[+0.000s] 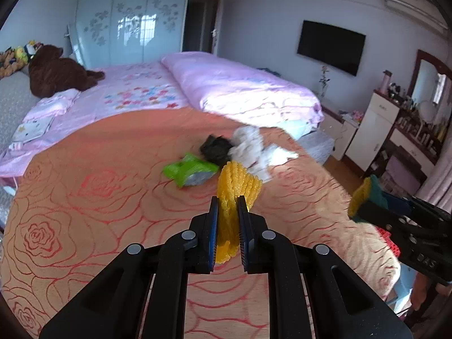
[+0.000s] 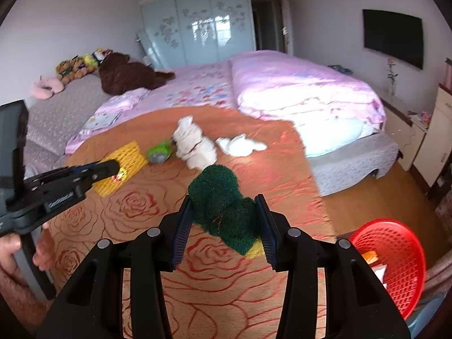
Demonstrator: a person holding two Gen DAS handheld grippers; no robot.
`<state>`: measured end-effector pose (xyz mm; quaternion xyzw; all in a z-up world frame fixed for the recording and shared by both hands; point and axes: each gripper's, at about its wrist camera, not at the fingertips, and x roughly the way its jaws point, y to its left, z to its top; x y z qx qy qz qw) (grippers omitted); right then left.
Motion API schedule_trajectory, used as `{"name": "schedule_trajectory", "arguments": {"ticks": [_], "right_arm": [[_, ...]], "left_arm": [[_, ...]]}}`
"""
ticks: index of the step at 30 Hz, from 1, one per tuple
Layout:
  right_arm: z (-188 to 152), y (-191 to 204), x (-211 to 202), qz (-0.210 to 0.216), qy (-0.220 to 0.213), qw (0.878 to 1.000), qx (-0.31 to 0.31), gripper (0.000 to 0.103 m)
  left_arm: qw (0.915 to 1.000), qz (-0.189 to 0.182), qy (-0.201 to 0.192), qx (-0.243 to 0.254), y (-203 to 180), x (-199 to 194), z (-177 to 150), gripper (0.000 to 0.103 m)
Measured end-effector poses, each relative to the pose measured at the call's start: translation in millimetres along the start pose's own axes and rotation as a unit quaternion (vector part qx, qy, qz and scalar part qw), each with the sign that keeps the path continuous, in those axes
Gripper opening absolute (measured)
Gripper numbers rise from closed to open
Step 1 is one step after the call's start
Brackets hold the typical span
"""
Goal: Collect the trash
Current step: 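Carry the yellow netting and green scrubber over the red wastebasket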
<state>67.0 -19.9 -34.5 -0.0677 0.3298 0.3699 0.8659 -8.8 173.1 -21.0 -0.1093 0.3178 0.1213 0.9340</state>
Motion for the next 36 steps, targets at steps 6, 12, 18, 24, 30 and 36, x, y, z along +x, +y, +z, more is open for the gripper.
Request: {"name": "schedule_trajectory", "arguments": {"ticks": [6,12,18,24,30,36], "right_arm": [[11.7,-20.9,-16.0,-0.033,-0.018,0.999,0.030,0.043],[15.2,-39.4,-33.1,-0.061,-0.032,0.996,0.053,0.043],[12.0,-58.1,-45.1,-0.084,-0.039,0.994,0.065,0.043],[8.4,-81.3,-57.9,-0.110,-0.047,0.990,0.081,0.043],[2.3,-104.9,-72.8,-0.140,-0.050,0.984,0.093,0.043],[-8.6,-127.7,-84.3,-0.169,-0.051,0.978,0.111,0.043]], "left_arm": [[0.9994,-0.024,-0.014,0.022,-30.0,-9.2,6.8,0.012],[0.9983,-0.043,-0.010,0.039,-58.5,-5.2,6.2,0.012],[0.9965,-0.060,-0.008,0.057,-85.9,-3.0,9.1,0.012],[0.9938,-0.080,-0.009,0.076,-116.8,0.1,14.8,0.012],[0.9902,-0.098,-0.007,0.100,-149.5,5.8,18.2,0.012],[0.9862,-0.118,0.010,0.115,-180.1,19.4,16.8,0.012]]}}
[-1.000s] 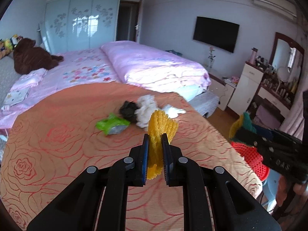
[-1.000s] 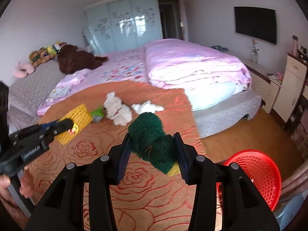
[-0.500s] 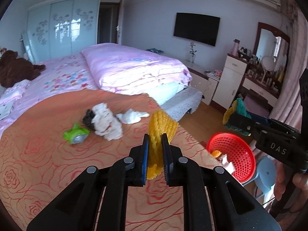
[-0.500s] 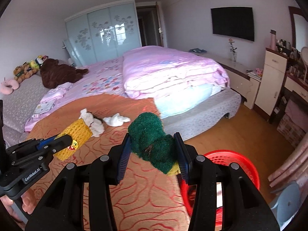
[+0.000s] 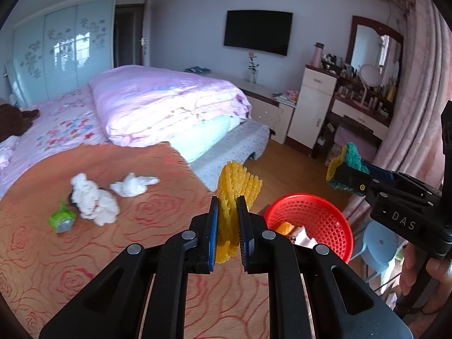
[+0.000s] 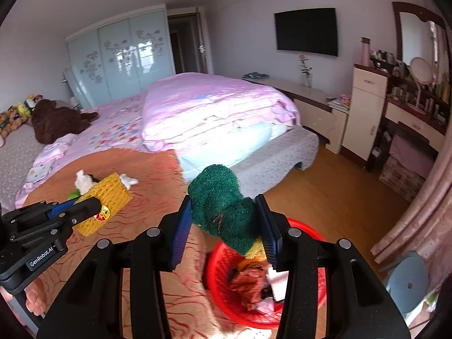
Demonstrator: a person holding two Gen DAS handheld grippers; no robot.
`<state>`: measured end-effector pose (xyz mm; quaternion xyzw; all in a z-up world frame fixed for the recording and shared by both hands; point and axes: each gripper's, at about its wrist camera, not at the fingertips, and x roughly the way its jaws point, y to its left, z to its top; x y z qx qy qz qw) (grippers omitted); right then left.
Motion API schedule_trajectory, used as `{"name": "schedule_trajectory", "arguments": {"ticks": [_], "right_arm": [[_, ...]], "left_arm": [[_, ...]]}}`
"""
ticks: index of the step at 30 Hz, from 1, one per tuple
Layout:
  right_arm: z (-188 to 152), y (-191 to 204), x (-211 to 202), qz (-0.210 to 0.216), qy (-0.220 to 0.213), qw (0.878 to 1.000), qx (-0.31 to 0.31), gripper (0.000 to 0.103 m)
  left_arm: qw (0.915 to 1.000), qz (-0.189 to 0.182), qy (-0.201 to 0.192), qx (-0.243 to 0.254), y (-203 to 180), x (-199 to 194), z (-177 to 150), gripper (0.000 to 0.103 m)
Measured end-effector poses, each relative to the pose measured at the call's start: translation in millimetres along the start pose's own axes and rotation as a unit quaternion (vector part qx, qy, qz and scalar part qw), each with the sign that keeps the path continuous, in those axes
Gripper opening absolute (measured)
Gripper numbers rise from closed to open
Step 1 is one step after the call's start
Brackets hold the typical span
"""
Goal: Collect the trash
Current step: 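Carry the yellow netting and green scrubber over the red wastebasket, then open both tools to drop the netting and scrubber into the wastebasket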
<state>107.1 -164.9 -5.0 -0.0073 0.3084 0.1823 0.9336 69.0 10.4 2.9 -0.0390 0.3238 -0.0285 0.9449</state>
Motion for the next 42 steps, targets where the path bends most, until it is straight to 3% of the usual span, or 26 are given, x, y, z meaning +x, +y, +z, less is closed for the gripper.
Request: {"name": "schedule_trajectory", "arguments": {"ticks": [14,37,39,42], "right_arm": [[-25.8,-56.9,4.9,-0.059,0.017,0.997,0.049,0.044],[-54.3,-95.9,45.0,-0.073,0.097,0.986,0.114,0.045],[-55.1,-97.1,46.2,-0.075,0.099,0.985,0.117,0.052],[-56.0,-100.9,45.8,-0.077,0.099,0.984,0.127,0.062]], "left_arm": [[0.9976,-0.033,0.034,0.050,-60.1,35.5,-5.5,0.012],[0.9840,-0.094,0.123,0.087,-98.1,97.0,-32.4,0.013],[0.9833,-0.097,0.127,0.088,-98.3,98.1,-34.6,0.018],[0.9838,-0.094,0.128,0.084,-95.0,98.3,-35.8,0.037]]}}
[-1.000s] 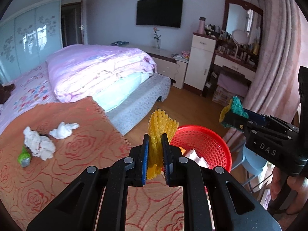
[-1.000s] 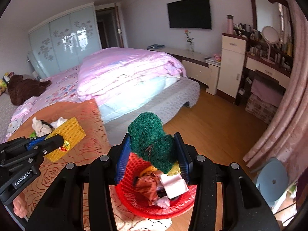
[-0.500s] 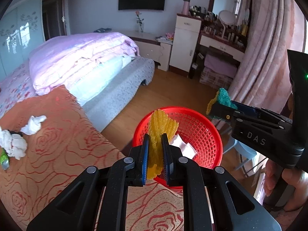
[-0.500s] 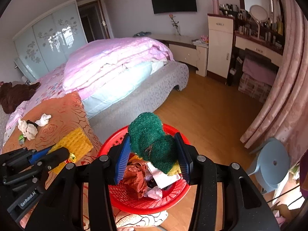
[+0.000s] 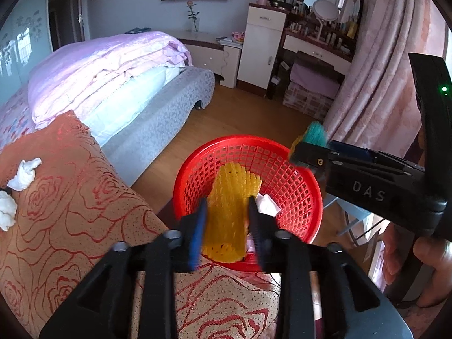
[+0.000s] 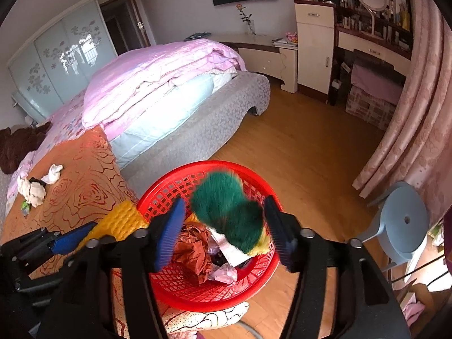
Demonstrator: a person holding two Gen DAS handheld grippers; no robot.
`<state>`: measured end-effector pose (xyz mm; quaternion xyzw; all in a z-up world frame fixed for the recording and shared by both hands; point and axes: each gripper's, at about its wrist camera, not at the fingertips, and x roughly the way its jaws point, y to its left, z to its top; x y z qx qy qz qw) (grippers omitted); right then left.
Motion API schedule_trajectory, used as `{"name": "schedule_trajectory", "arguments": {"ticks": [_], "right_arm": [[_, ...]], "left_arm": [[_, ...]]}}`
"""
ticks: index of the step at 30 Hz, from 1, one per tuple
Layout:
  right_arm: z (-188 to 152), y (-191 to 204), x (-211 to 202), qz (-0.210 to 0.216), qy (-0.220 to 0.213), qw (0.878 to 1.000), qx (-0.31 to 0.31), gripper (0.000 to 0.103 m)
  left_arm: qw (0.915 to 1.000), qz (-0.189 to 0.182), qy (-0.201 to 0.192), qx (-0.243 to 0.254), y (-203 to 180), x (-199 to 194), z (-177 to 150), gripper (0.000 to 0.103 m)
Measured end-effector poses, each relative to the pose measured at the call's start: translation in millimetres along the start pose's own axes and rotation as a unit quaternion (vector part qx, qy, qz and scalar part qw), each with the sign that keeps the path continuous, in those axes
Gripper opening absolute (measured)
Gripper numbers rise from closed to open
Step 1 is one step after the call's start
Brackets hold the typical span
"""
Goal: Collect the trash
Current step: 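Open both tools to drop the netting and scrubber into the wastebasket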
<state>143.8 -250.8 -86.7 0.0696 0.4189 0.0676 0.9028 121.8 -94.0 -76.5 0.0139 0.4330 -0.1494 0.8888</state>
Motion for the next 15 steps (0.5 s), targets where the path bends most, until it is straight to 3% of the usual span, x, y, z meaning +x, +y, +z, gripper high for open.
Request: {"name": "schedule_trajectory", "arguments": {"ticks": [6,15], "right_arm": [[1.3,-2.1,-1.6,-0.003,-0.004,1.000,0.005,0.064],[-2.1,6.0,-1.0,0.001,-0.003,1.000,-0.010,0.064]], "left_arm": [[0.9999,0.002,-0.001,-0.017,6.9,-3.8,-4.6,0.053],[0.9984,0.018,-0.015,-0.051,28.6,-16.8,-12.6,0.062]]}}
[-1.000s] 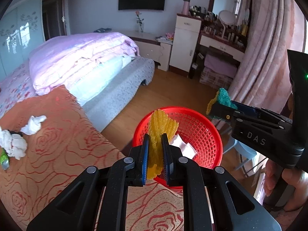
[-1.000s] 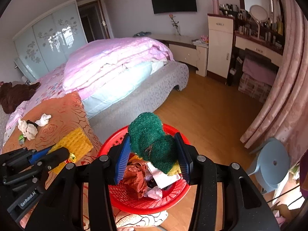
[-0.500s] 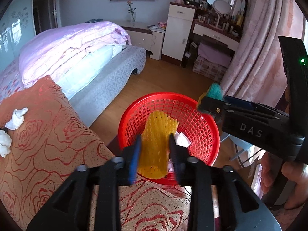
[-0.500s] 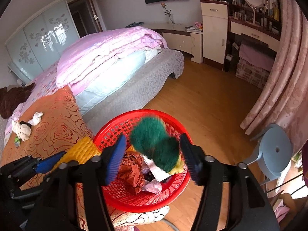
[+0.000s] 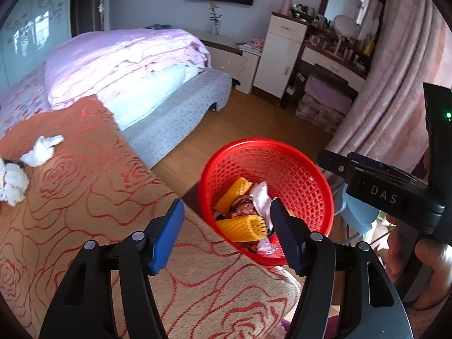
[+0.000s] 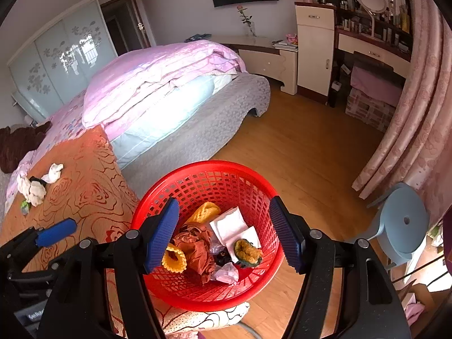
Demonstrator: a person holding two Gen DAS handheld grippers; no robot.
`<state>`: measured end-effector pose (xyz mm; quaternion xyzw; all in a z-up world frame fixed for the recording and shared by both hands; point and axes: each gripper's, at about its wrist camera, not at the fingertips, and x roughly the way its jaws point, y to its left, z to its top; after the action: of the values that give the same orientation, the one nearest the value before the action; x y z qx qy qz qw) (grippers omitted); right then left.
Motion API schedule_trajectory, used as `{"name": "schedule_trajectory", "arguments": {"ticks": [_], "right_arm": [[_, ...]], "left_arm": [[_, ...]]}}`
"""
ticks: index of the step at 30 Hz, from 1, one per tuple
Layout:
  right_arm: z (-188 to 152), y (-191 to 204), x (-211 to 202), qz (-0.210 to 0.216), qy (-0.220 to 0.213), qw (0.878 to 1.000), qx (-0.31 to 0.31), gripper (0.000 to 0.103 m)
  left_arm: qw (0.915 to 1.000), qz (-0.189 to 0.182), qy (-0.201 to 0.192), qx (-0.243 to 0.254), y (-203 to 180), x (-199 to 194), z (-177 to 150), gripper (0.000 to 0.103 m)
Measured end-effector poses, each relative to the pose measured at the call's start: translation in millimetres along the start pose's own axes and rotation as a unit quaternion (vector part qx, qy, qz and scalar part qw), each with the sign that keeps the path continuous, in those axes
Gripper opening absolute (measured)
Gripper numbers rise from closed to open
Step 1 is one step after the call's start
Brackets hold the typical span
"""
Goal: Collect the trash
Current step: 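Open both tools to drop the netting and scrubber into the wastebasket, then move both tools back over the bed toward the white mesh netting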
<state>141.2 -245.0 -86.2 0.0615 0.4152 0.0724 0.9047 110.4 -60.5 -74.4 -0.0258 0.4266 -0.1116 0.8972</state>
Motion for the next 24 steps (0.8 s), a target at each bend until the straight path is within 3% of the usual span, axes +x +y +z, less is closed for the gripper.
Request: {"name": "schedule_trajectory", "arguments": {"ticks": [5,12,17,24], "right_arm": [[-2.9,10.7,-0.9,0.010,-0.004,1.000,-0.016,0.064],[-10.3,32.5,-1.3,0.026,-0.004,0.998,-0.053,0.065],[-14.9,47.3,-3.6,0.031,-0.007,0.996,-0.079,0.065],[-20.5,63.1,-4.6,0.040,-0.006,0.994,-0.104,0.065]], "left_arm": [[0.9993,0.035,-0.015,-0.006,16.8,-14.8,-4.9,0.065],[0.9919,0.095,-0.059,-0.060,72.0,-54.6,-2.2,0.069],[0.9802,0.128,-0.085,-0.125,121.0,-81.3,0.2,0.070],[0.9562,0.212,-0.105,-0.172,177.4,-95.1,9.9,0.070]]}}
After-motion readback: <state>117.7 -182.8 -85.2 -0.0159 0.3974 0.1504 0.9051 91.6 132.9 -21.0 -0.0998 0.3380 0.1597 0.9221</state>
